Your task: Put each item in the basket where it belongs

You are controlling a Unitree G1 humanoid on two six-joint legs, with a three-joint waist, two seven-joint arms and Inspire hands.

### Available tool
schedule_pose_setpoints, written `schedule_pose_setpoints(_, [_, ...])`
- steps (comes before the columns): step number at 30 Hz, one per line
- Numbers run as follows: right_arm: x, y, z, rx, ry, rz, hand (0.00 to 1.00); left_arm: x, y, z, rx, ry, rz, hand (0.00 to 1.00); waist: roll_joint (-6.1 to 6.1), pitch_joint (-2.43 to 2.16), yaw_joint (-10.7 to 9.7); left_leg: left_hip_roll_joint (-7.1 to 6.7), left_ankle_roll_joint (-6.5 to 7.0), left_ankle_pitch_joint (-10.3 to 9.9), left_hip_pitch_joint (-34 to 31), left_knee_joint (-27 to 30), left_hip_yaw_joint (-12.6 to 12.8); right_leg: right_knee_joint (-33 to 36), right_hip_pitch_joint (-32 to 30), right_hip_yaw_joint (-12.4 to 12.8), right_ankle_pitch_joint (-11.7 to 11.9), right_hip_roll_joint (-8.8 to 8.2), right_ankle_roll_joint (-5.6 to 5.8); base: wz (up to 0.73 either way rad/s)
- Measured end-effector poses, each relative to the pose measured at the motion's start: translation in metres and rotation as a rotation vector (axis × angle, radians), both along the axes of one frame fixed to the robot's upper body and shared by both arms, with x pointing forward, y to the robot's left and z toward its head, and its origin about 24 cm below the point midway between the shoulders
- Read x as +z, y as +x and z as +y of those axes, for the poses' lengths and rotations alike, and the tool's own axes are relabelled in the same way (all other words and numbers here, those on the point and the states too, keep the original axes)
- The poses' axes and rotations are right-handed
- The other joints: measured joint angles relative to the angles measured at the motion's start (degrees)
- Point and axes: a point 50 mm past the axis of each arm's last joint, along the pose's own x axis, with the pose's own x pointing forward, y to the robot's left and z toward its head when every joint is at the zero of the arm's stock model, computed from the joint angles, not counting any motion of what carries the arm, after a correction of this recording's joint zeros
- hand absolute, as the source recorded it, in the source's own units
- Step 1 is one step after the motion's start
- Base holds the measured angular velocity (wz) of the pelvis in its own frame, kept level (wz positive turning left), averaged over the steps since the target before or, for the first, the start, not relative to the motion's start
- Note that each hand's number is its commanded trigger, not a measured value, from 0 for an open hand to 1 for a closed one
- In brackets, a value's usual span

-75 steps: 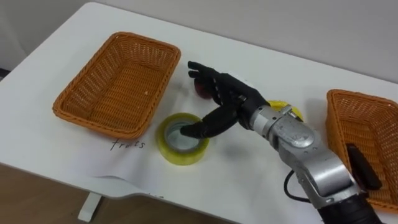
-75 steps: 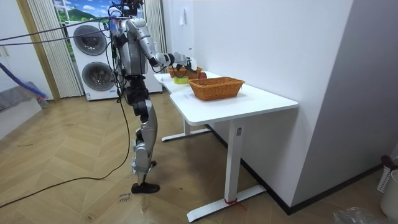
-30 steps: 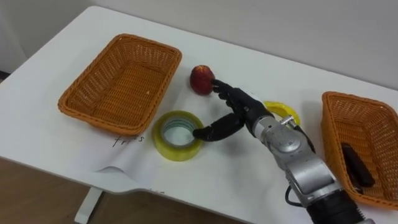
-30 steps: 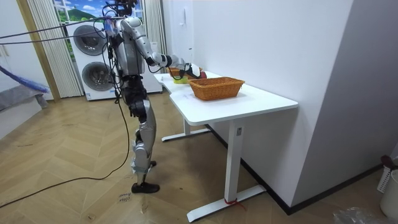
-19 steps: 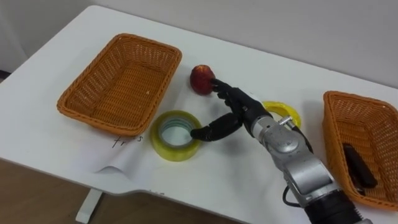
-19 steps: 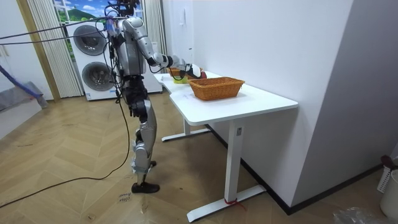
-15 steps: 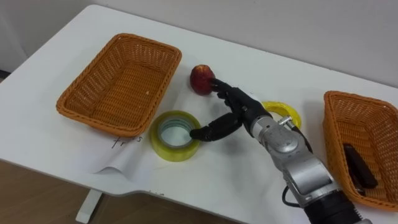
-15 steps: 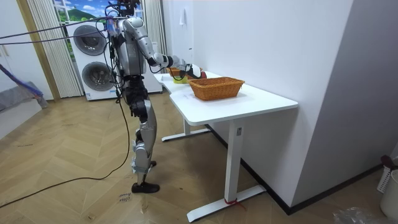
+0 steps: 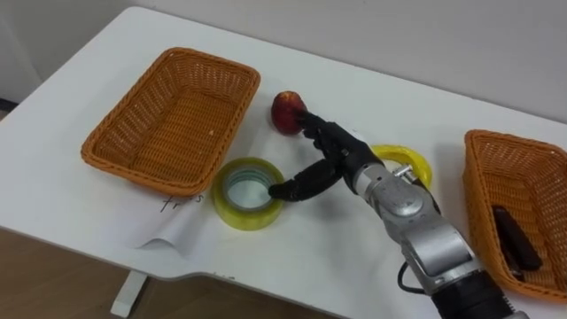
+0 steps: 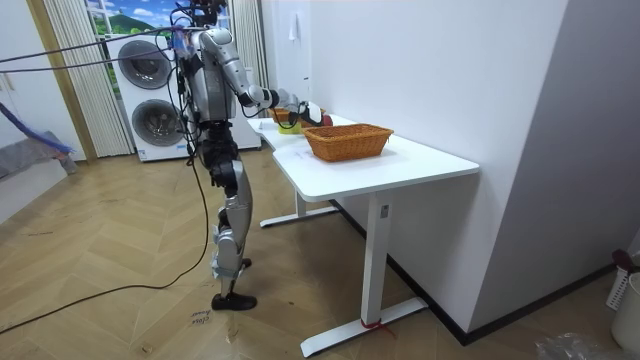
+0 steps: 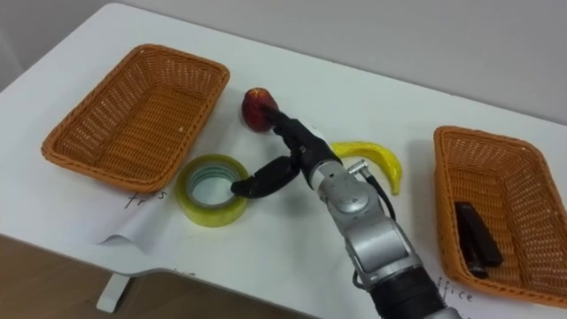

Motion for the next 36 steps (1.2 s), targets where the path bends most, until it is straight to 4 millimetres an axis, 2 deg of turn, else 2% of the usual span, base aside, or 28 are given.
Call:
schedule_pose_setpoints(2, [0.002, 0.000, 0.001, 0.006, 0.014, -0.005, 0.00, 0.000, 0.000, 0.000, -0.001, 0.000, -0.002, 0.00, 0.01, 0.00, 0.20, -0.04, 0.01, 0.01, -0.43, 0.19, -0.08, -0.01, -0.29, 0.00, 0.00, -0.05, 0.00, 0.02])
schedule_pose_setpoints(3, [0.004, 0.000, 0.002, 0.010, 0.018, -0.010, 0.00, 0.000, -0.001, 0.000, 0.000, 0.000, 0.000, 0.00, -0.24, -0.18, 0.27, -0.06, 0.01, 0.01, -0.72, 0.39, -0.19, -0.01, -0.40, 0.01, 0.00, -0.06, 0.00, 0.05])
schedule_pose_setpoints(8, [0.008, 0.000, 0.004, 0.016, 0.058, -0.015, 0.00, 0.000, -0.006, 0.001, 0.003, 0.008, 0.010, 0.00, -0.23, -0.18, 0.36, -0.05, 0.00, 0.02, -0.95, 0.60, -0.58, 0.03, -0.27, 0.02, 0.00, -0.03, 0.00, 0.03])
schedule_pose_setpoints(12, [0.009, 0.000, 0.004, 0.017, 0.074, -0.012, 0.00, 0.000, -0.009, 0.001, 0.006, 0.014, 0.016, 0.00, -0.49, -0.36, 0.13, -0.06, 0.00, 0.02, -0.89, 0.52, -0.76, 0.08, 0.12, 0.00, 0.00, 0.02, 0.00, 0.02])
schedule_pose_setpoints(15, [0.012, -0.001, 0.006, 0.024, 0.092, -0.022, 0.00, 0.000, -0.011, 0.001, 0.007, 0.015, 0.021, 0.00, -0.42, -0.32, -0.87, -0.12, 0.01, 0.01, -0.67, 0.43, -1.53, 0.05, 0.75, 0.13, 0.00, 0.04, 0.00, 0.11])
schedule_pose_setpoints(19, [0.015, -0.001, 0.007, 0.030, 0.114, -0.036, 0.00, 0.000, -0.010, 0.001, 0.005, 0.013, 0.012, 0.00, -0.22, -0.18, -0.85, -0.13, 0.00, 0.01, -0.63, 0.41, -1.45, 0.00, 0.74, 0.20, 0.00, 0.05, 0.00, -0.01])
schedule_pose_setpoints(28, [0.015, -0.002, 0.010, 0.054, 0.078, -0.047, 0.00, 0.000, -0.009, 0.002, 0.004, 0.016, 0.004, 0.00, -0.19, -0.15, -0.86, -0.14, 0.00, 0.01, -0.71, 0.41, -1.44, 0.00, 0.54, 0.28, 0.00, 0.07, 0.00, 0.00])
schedule_pose_setpoints(36, [0.014, -0.001, 0.006, 0.035, 0.004, -0.074, 0.00, 0.000, -0.010, 0.002, 0.007, 0.015, 0.007, 0.00, -0.32, -0.24, -0.71, -0.18, 0.01, 0.01, -0.66, 0.46, -1.39, -0.02, 0.50, -0.02, 0.00, 0.02, 0.00, 0.00])
